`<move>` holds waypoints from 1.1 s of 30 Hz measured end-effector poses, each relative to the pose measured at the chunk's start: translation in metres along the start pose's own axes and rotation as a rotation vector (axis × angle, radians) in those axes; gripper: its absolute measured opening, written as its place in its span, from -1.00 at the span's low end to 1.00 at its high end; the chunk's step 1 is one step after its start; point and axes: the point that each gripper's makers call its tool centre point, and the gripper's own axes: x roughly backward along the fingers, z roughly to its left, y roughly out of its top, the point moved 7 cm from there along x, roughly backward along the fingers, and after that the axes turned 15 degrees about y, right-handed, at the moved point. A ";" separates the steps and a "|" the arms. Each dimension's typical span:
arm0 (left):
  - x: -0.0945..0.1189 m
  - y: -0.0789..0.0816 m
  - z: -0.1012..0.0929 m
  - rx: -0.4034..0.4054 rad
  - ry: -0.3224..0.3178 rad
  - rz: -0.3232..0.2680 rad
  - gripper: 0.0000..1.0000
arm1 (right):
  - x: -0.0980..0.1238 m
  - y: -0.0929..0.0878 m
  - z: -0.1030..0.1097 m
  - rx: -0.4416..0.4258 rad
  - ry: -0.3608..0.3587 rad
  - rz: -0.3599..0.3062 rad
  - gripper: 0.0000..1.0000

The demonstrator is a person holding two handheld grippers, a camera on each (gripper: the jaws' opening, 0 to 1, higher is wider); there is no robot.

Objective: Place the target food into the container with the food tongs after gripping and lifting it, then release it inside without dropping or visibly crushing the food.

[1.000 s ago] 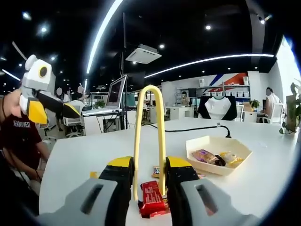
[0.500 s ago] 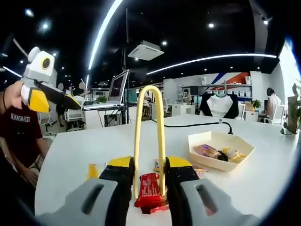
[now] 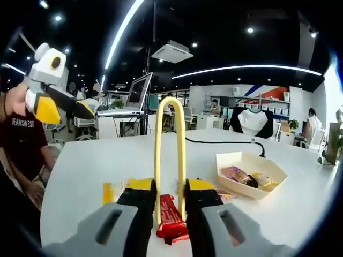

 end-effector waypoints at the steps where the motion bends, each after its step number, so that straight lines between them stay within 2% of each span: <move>1: 0.000 0.000 0.000 -0.001 0.000 -0.004 0.05 | 0.001 0.003 0.000 -0.002 0.000 -0.011 -0.66; 16: -0.002 0.004 -0.009 0.007 -0.018 -0.031 0.07 | 0.021 0.050 -0.014 -0.002 -0.027 -0.112 -0.66; 17: -0.001 0.004 -0.009 0.009 -0.019 -0.033 0.07 | 0.021 0.054 -0.015 -0.017 -0.008 -0.123 -0.66; 18: -0.001 0.004 -0.009 0.011 -0.020 -0.033 0.07 | 0.021 0.059 -0.018 -0.040 -0.017 -0.150 -0.66; 21: -0.001 0.005 -0.007 0.007 -0.015 -0.030 0.07 | 0.023 0.066 -0.031 -0.010 -0.053 -0.139 -0.66; 27: -0.003 0.007 -0.008 0.005 -0.014 -0.047 0.07 | 0.027 0.083 -0.064 0.020 -0.088 -0.164 -0.66; 33: -0.005 0.006 -0.011 0.013 -0.017 -0.052 0.06 | 0.021 0.088 -0.100 0.022 -0.118 -0.165 -0.66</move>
